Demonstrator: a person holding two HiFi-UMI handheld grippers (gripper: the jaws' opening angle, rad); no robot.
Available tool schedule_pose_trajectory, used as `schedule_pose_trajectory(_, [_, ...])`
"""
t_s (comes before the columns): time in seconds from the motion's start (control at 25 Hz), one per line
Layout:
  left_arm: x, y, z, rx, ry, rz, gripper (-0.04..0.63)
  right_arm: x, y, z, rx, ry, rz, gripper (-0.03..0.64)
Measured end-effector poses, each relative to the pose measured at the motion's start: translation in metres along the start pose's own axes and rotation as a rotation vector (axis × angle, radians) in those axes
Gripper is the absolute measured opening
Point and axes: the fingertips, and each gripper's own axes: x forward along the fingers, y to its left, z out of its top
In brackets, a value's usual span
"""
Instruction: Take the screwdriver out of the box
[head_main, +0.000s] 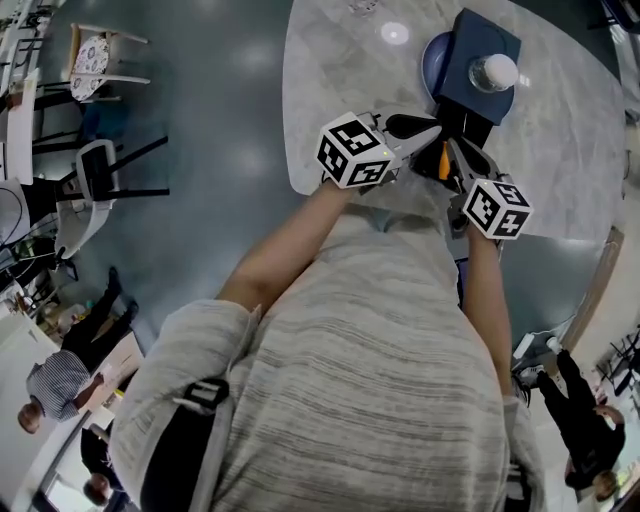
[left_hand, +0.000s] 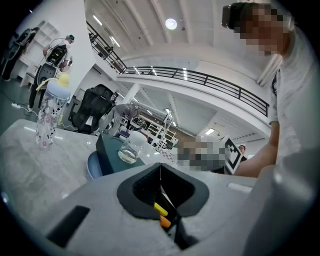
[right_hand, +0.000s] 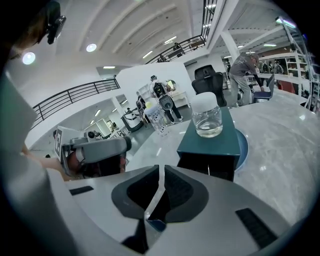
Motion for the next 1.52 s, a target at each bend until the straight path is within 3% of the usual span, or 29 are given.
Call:
schedule_pose_trajectory(0.4, [-0.004,0.003,-0.014,-0.052,0.003,0.010,0.015,0.008,-0.031,-0.043,-0.006,0.195,-0.170,0.014])
schedule_pose_trajectory(0.76, [-0.006,0.000,-0.016,-0.065,0.001,-0.001,0.015,0.015,-0.037,-0.061,-0.007,0.282,-0.186,0.015])
schedule_pose_trajectory(0.88, [-0.009,0.002,-0.015,-0.068,-0.002,0.003,0.015,0.020,-0.040,-0.068,-0.014,0.323,-0.208,0.084])
schedule_pose_trajectory(1.28, [-0.013,0.003,-0.017,-0.073,-0.004,0.007,0.015,0.027,-0.055,-0.087,0.001,0.472,-0.284,0.100])
schedule_pose_trajectory(1.52, [-0.015,0.001,-0.016,-0.077,-0.015,0.006,0.015,0.032,-0.060,-0.089,0.028,0.508,-0.301,0.110])
